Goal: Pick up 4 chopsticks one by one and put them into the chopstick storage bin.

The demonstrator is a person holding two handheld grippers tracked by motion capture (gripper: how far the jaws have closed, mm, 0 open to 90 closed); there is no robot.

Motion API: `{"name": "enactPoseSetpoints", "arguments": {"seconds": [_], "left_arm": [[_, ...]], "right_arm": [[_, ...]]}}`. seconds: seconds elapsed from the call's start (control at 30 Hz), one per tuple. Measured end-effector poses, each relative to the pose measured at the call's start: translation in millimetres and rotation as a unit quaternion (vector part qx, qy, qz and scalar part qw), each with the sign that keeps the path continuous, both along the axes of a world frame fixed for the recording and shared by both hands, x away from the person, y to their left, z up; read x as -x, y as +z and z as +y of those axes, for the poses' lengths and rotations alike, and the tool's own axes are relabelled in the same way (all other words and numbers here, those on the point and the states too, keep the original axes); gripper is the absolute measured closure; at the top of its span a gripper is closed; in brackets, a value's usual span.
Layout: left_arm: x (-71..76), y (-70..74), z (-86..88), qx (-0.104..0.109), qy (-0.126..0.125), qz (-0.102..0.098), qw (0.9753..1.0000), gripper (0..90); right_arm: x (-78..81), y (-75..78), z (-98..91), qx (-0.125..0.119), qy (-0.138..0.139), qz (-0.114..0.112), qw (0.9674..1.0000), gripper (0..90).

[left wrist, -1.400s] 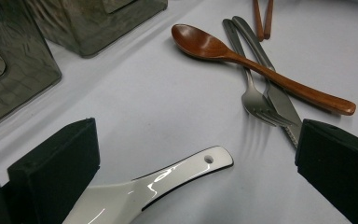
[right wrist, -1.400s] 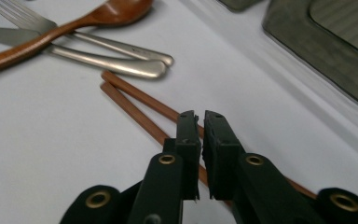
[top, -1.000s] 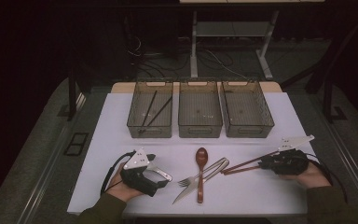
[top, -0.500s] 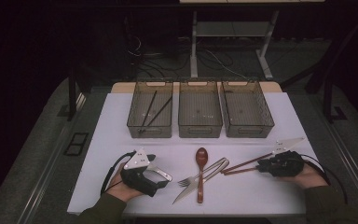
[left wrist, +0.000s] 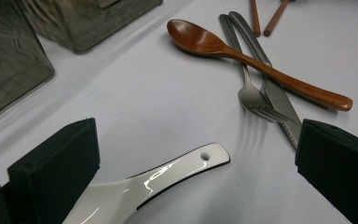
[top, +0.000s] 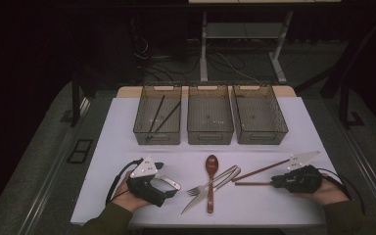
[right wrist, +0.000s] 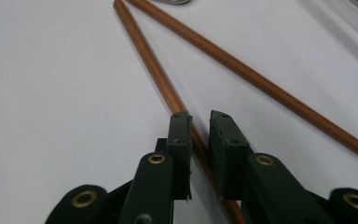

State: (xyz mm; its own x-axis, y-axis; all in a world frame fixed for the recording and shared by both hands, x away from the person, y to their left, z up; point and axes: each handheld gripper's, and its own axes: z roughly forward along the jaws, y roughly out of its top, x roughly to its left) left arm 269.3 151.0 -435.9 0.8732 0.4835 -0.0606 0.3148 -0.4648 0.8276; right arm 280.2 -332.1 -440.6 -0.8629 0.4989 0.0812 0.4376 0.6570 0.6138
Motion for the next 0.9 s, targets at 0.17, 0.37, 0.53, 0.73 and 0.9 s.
{"name": "enactPoseSetpoints", "arguments": {"seconds": [0.17, 0.37, 0.53, 0.73, 0.9], "left_arm": [[0.1, -0.4, -0.3, 0.000, -0.001, 0.003, 1.0000, 0.0], [0.0, -0.7, -0.5, -0.001, -0.002, 0.004, 1.0000, 0.0], [-0.2, -1.0, -0.8, -0.001, -0.003, 0.004, 1.0000, 0.0], [0.0, -1.0, -0.8, -0.001, -0.003, 0.004, 1.0000, 0.0], [-0.1, -1.1, -0.9, -0.002, -0.005, 0.005, 1.0000, 0.0]], "right_arm": [[8.8, 0.7, 2.2, 0.005, 0.016, -0.004, 0.9999, 79.6], [15.5, 1.0, 1.9, 0.001, 0.031, 0.005, 0.9995, 82.2], [19.1, 0.9, 1.5, -0.004, 0.037, 0.006, 0.9993, 82.9], [21.3, -0.7, 4.5, 0.006, 0.044, -0.010, 0.9990, 77.9], [22.1, 0.6, 7.0, 0.023, 0.056, -0.024, 0.9978, 82.7]]}}
